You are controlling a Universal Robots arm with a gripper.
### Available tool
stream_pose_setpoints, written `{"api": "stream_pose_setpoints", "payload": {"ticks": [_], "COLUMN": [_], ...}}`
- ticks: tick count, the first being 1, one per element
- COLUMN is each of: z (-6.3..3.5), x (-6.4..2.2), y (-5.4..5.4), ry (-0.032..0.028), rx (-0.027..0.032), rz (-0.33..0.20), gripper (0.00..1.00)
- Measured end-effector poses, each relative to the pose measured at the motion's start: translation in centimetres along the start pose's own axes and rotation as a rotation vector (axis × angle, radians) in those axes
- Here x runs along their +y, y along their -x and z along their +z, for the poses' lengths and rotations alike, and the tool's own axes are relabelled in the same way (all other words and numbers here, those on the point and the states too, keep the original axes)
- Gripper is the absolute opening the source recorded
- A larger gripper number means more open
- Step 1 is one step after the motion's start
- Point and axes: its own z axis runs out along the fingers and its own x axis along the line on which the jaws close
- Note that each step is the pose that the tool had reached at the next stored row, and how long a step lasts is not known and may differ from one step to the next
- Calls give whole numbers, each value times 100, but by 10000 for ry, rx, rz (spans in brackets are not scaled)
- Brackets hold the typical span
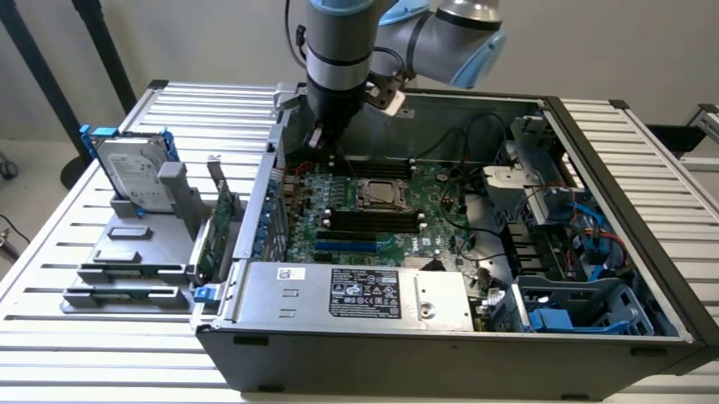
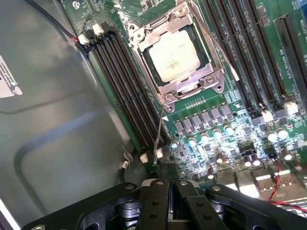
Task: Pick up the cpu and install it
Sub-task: 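Close the cpu cover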
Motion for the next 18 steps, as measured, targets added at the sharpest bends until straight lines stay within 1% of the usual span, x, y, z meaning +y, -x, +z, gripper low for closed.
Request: {"api": "stream_pose_setpoints", "payload": {"ticks": [1, 3, 5, 7, 9, 14, 18], "z": [6, 16, 20, 20, 20, 21, 17], "x": [1, 3, 4, 5, 5, 17, 48], "y": [2, 5, 6, 5, 5, -3, -19], "ry": [-16, -37, -34, -15, 19, 140, 219], "rx": [64, 168, 223, 249, 267, 331, 369], "rz": [35, 75, 82, 74, 61, 13, -18], "gripper": [11, 11, 11, 11, 11, 11, 11]}}
